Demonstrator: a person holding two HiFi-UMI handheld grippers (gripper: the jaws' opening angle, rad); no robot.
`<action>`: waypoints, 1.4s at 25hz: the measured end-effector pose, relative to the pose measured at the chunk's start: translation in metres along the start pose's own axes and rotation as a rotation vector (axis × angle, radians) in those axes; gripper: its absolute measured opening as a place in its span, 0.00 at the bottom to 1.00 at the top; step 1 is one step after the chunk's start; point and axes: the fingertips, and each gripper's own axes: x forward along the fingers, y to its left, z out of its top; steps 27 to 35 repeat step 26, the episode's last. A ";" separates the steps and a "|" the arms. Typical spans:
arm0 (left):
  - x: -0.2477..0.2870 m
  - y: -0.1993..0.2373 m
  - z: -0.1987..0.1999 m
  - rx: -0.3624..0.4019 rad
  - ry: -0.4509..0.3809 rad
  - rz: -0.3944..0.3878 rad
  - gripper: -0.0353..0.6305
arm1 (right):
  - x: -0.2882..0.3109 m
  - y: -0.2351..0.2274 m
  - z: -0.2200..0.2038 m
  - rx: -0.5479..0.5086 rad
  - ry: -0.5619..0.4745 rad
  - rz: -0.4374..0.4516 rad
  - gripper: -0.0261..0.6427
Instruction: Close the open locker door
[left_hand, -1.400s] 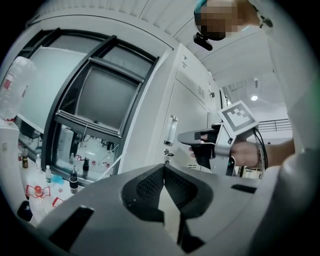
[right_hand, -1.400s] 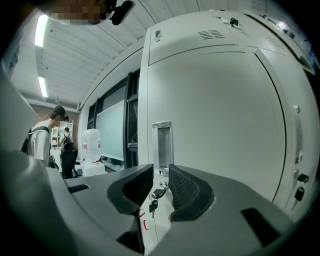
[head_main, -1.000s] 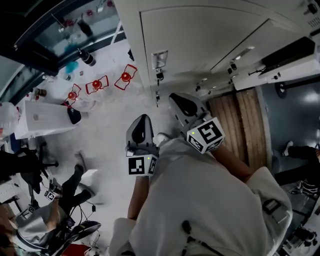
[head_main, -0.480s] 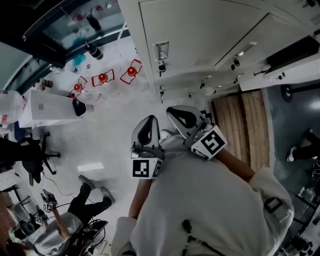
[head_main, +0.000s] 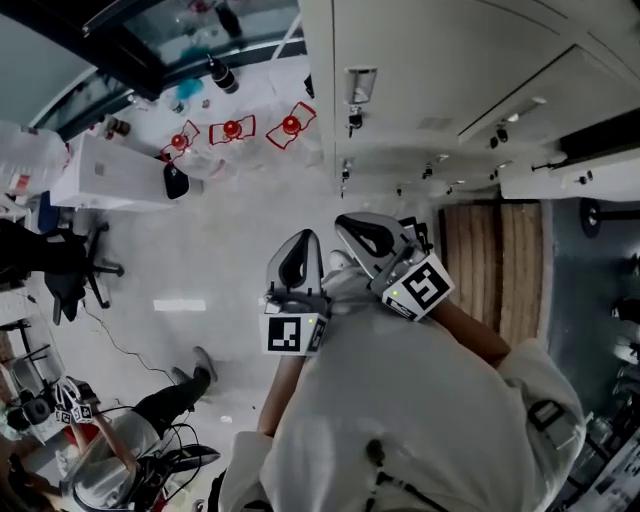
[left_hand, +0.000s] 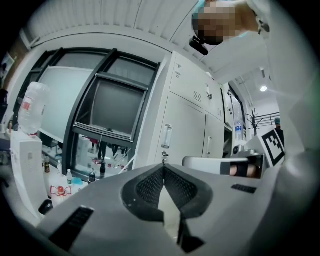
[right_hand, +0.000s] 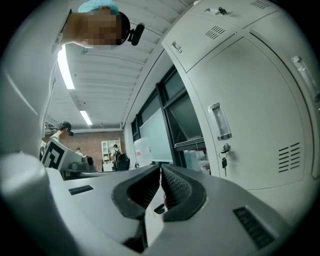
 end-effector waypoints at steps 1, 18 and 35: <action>-0.003 0.002 0.000 -0.004 -0.002 0.013 0.06 | 0.000 0.002 0.000 0.001 0.000 0.009 0.09; -0.019 -0.012 -0.011 -0.021 0.006 0.030 0.06 | -0.010 0.024 -0.018 -0.037 0.057 0.044 0.09; -0.034 -0.005 -0.018 -0.083 0.016 0.092 0.06 | -0.012 0.039 -0.036 -0.120 0.153 0.094 0.09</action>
